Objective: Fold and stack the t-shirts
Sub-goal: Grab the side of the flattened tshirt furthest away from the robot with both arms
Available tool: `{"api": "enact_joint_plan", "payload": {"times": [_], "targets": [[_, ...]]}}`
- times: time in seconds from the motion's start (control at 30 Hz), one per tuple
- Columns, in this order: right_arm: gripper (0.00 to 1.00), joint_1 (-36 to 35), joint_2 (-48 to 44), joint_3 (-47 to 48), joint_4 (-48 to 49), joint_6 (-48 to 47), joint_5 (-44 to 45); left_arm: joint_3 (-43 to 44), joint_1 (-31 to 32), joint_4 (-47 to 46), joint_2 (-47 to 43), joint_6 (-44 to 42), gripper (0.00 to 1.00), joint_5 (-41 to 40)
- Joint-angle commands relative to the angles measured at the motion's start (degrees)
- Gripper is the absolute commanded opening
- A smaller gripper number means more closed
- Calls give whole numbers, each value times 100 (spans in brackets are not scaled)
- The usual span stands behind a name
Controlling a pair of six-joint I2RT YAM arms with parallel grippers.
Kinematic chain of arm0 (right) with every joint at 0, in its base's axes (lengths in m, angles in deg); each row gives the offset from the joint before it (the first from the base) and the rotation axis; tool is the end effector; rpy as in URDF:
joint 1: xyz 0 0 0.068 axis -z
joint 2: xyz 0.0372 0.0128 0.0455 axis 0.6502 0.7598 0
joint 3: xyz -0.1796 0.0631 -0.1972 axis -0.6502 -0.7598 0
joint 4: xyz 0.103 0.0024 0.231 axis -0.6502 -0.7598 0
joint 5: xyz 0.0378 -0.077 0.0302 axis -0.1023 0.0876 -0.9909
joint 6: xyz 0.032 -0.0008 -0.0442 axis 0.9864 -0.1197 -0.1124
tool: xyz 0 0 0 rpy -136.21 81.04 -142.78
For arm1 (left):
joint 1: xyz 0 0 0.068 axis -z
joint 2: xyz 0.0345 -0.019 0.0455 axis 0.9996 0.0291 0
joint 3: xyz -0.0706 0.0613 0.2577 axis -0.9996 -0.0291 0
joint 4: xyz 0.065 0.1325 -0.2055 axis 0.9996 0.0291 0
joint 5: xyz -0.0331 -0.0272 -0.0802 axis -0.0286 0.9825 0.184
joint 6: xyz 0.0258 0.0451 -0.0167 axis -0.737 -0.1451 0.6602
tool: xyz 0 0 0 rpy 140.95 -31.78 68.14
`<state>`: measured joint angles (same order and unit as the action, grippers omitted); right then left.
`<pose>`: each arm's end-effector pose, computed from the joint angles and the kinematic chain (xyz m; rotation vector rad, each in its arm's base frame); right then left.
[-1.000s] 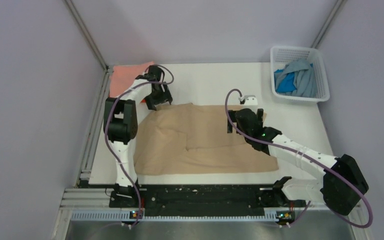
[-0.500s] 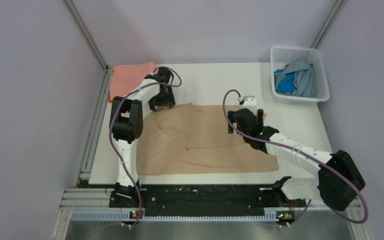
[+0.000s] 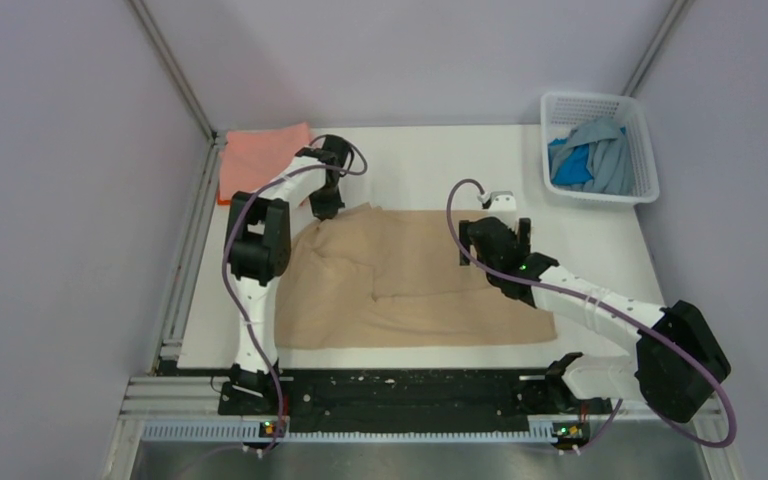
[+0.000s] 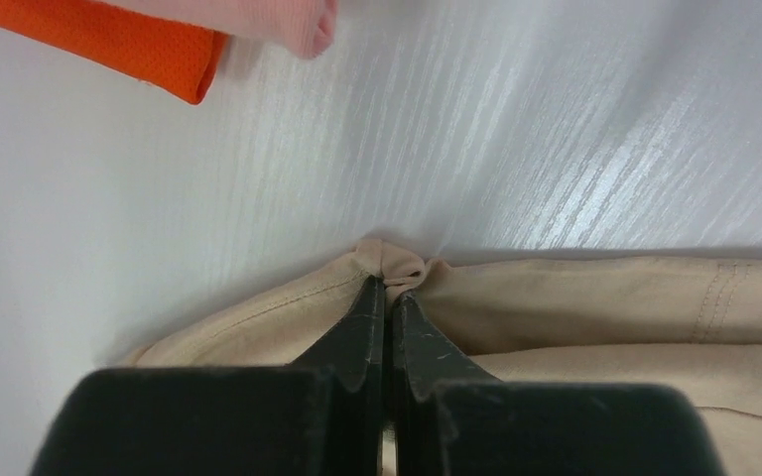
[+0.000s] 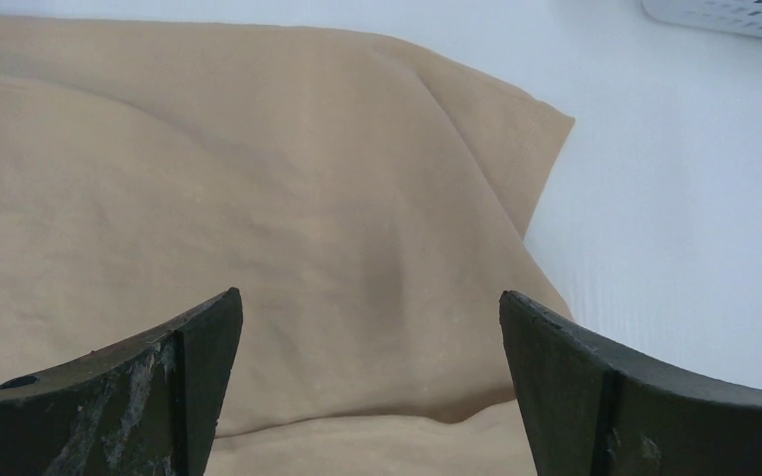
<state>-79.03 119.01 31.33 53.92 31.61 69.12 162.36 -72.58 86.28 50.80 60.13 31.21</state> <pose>0.2053 0.1358 0.2284 -0.0158 2.1411 -0.1185 0.4325 -0.1111 0.1741 -0.3922 2.7582 0.2359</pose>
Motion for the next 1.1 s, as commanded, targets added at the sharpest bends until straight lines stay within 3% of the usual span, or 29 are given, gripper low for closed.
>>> {"api": "enact_joint_plan", "payload": {"times": [0.0, 0.17, 0.4, 0.5, 0.53, 0.6, 0.7, 0.77, 0.93, 1.0, 1.07], "targets": [[99, 55, -202, -66, 59, -2, 192, -145, -83, 258, -221, 442, 0, -517], [99, 58, -243, -128, 80, -1, 231, -262, -108, 113, -1198, 1291, 0, -967], [99, 57, -263, -182, 115, -4, 293, -1611, -77, -742, -2284, 1924, 1, -1377], [99, 56, -242, -171, 121, 0, 275, -1535, -108, -487, -2139, 2137, 34, -2034], [99, 59, -242, -167, 117, 7, 270, -1326, -141, -142, -1993, 2254, 56, -2328], [99, 60, -245, -138, 81, 5, 298, -636, -259, 798, -1600, 2605, 83, -2822], [99, 60, -234, -101, 70, 24, 283, 87, -417, 1711, -1327, 2889, 97, -3036], [99, 60, -186, -75, 128, 32, 173, -116, -415, 1231, -1600, 2580, 99, -2639], [99, 252, 418, 233, 471, 154, -724, -1685, -420, -1259, -2321, 1092, 99, 123], [99, 408, 844, 454, 640, 215, -1287, -1935, -415, -1749, -2301, 866, 99, 1021], [99, 523, 1343, 677, 776, 315, -1527, -1814, -415, -1715, -2079, 783, 99, 1412]]}}
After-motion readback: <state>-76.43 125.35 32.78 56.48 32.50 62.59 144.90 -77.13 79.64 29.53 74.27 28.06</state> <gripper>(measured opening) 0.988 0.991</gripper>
